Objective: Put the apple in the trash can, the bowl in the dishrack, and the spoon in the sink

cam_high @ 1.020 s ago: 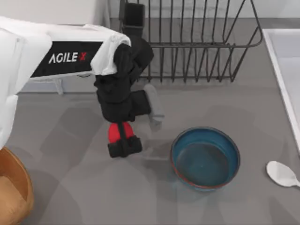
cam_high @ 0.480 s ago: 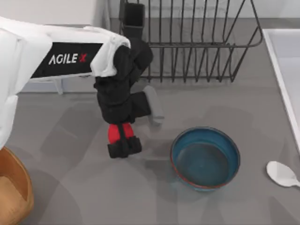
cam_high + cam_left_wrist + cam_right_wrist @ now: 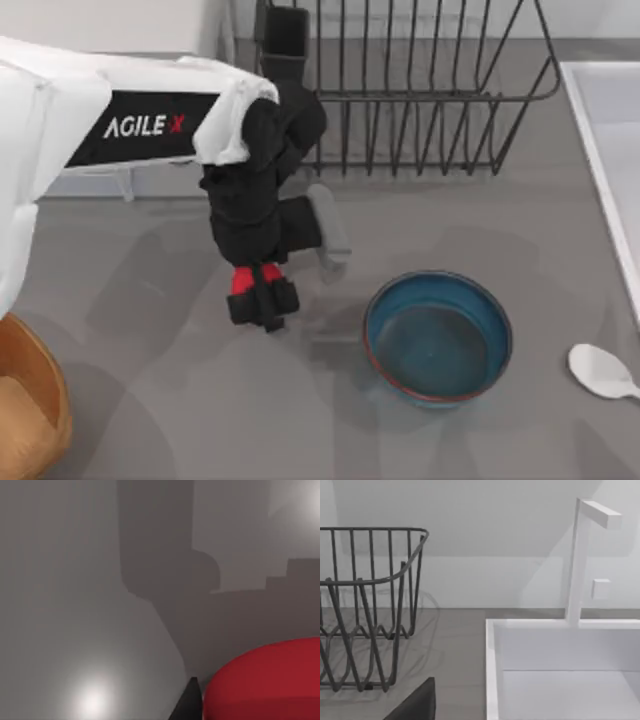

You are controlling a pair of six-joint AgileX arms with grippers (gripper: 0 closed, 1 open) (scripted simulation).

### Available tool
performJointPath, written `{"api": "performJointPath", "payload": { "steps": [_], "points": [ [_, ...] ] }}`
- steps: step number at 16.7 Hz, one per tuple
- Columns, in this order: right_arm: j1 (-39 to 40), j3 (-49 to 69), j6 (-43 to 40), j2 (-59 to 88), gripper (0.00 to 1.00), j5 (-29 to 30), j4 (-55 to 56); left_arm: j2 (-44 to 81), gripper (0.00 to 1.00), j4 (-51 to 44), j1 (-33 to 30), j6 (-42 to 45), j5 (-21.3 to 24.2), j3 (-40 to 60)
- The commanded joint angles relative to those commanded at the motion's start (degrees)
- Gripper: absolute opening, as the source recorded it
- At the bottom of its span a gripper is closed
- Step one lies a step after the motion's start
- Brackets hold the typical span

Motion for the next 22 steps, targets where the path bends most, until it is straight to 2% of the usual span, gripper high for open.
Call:
{"api": "performJointPath", "payload": {
  "steps": [1, 2, 12, 19, 22],
  "points": [
    [0.00, 0.00, 0.00, 0.00, 1.00, 0.00, 0.00, 0.00, 0.02, 0.00, 0.00, 0.00, 0.00, 0.00],
    [0.00, 0.00, 0.00, 0.00, 1.00, 0.00, 0.00, 0.00, 0.00, 0.00, 0.00, 0.00, 0.00, 0.00],
    [0.00, 0.00, 0.00, 0.00, 1.00, 0.00, 0.00, -1.15, 0.00, -1.76, 0.06, -0.51, 0.59, 0.90],
    [0.00, 0.00, 0.00, 0.00, 1.00, 0.00, 0.00, -5.27, 0.00, -18.55, -0.06, -0.64, 0.58, 12.32],
    [0.00, 0.00, 0.00, 0.00, 1.00, 0.00, 0.00, -6.75, 0.00, -21.07, -0.17, -0.62, 0.51, 14.66]
  ]
}}
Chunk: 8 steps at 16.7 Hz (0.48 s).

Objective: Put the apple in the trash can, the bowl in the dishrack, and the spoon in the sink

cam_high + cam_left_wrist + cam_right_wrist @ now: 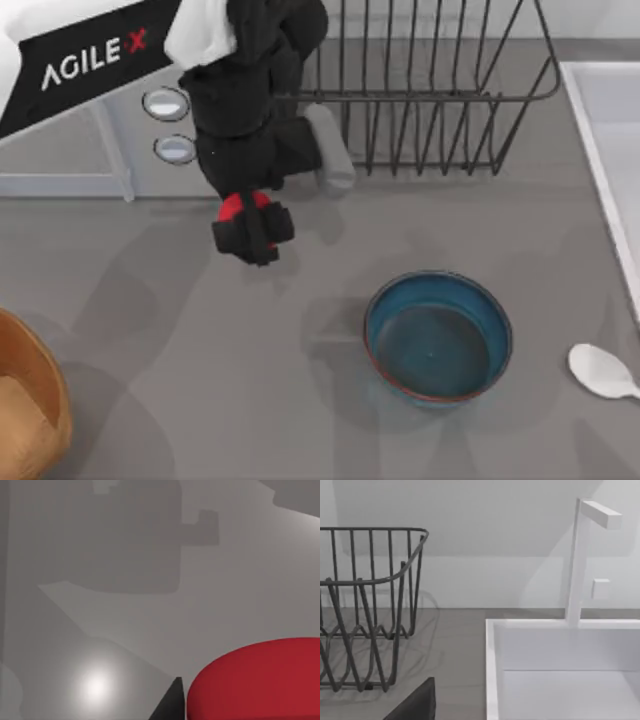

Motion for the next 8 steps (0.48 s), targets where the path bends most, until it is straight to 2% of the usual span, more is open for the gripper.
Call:
{"api": "performJointPath", "payload": {
  "steps": [5, 8],
  "points": [
    [0.00, 0.00, 0.00, 0.00, 1.00, 0.00, 0.00, 0.21, 0.00, 0.14, 0.07, -0.36, -0.09, -0.09],
    [0.00, 0.00, 0.00, 0.00, 1.00, 0.00, 0.00, -0.36, 0.00, 0.34, -0.04, -5.04, -0.78, -0.28]
  ]
}}
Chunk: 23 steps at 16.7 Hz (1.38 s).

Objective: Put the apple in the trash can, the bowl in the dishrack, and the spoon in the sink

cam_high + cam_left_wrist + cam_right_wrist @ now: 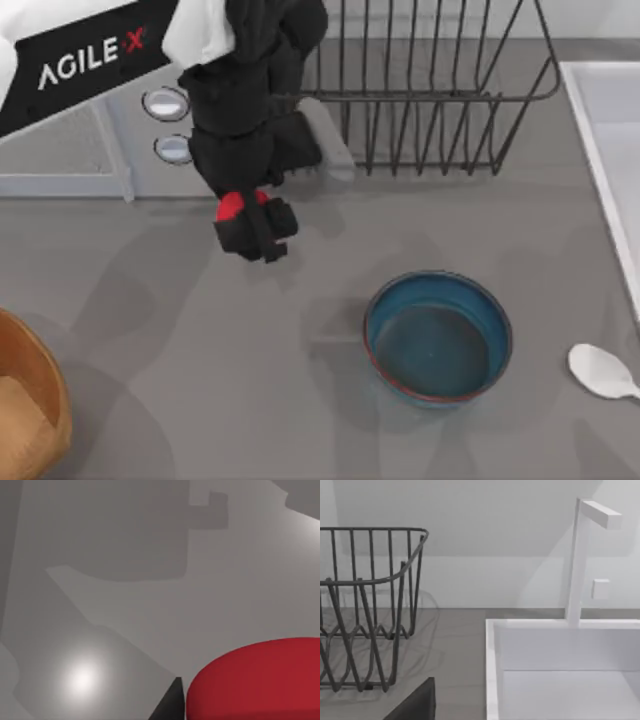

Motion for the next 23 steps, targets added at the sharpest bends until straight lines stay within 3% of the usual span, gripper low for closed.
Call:
{"api": "performJointPath", "payload": {
  "steps": [4, 11, 18, 23],
  "points": [
    [0.00, 0.00, 0.00, 0.00, 1.00, 0.00, 0.00, -2.44, 0.00, 0.63, 0.48, -13.10, -1.64, -1.27],
    [0.00, 0.00, 0.00, 0.00, 1.00, 0.00, 0.00, -9.81, 0.00, 0.83, 3.78, -47.02, -4.55, -6.14],
    [0.00, 0.00, 0.00, 0.00, 1.00, 0.00, 0.00, -20.55, 0.00, -0.54, 10.73, -82.91, -5.60, -14.40],
    [0.00, 0.00, 0.00, 0.00, 1.00, 0.00, 0.00, -28.59, 0.00, -2.77, 17.30, -104.08, -4.73, -21.28]
  ]
}}
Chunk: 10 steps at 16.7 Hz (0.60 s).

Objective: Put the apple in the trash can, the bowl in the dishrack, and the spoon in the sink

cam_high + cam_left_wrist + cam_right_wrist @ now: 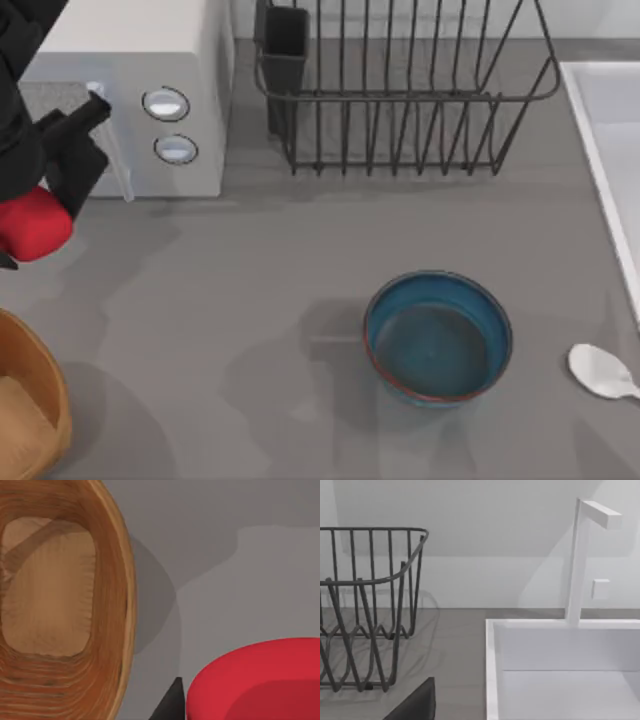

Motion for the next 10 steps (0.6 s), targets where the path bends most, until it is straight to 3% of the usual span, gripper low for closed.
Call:
{"api": "performJointPath", "payload": {
  "steps": [5, 10],
  "points": [
    [0.00, 0.00, 0.00, 0.00, 1.00, 0.00, 0.00, -7.18, 0.00, -2.44, 6.56, -14.91, 1.74, -6.66],
    [0.00, 0.00, 0.00, 0.00, 1.00, 0.00, 0.00, -12.52, 0.00, -4.73, 11.97, -23.15, 3.86, -11.75]
  ]
}}
